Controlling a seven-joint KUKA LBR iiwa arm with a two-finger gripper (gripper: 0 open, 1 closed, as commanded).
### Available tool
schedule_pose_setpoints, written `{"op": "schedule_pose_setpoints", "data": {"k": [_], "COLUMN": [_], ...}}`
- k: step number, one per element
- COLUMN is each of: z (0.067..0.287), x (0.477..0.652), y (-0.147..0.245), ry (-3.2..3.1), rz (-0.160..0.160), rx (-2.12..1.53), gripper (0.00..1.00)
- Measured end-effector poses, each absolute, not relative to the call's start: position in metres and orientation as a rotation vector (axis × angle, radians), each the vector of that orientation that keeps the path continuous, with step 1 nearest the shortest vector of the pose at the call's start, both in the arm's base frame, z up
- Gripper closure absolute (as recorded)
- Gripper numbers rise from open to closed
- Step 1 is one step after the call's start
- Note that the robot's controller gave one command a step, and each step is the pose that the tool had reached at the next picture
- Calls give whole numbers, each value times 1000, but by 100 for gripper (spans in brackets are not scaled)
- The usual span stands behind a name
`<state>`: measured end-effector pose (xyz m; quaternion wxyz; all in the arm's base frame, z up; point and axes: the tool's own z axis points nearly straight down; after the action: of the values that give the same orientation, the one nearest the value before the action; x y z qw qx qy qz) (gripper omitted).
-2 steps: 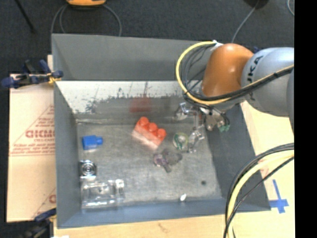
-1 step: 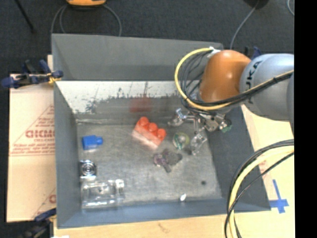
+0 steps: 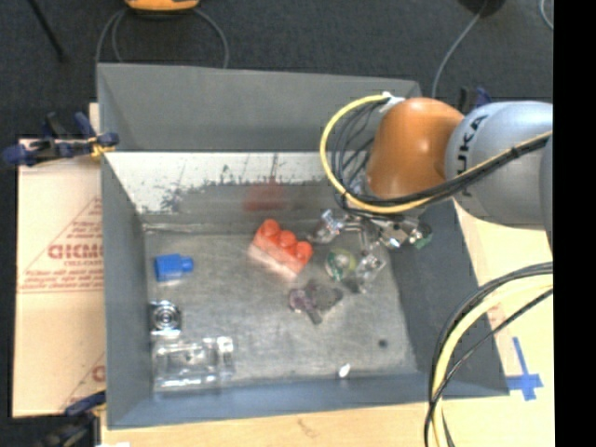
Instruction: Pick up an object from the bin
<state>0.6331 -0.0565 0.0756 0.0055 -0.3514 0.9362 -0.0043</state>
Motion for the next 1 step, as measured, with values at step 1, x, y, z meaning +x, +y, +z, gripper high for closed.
{"op": "schedule_pose_setpoints", "data": {"k": [1], "z": [77], "x": [634], "y": [-55], "ry": [2926], "rz": [-11], "rx": [-1098], "gripper": [100]}}
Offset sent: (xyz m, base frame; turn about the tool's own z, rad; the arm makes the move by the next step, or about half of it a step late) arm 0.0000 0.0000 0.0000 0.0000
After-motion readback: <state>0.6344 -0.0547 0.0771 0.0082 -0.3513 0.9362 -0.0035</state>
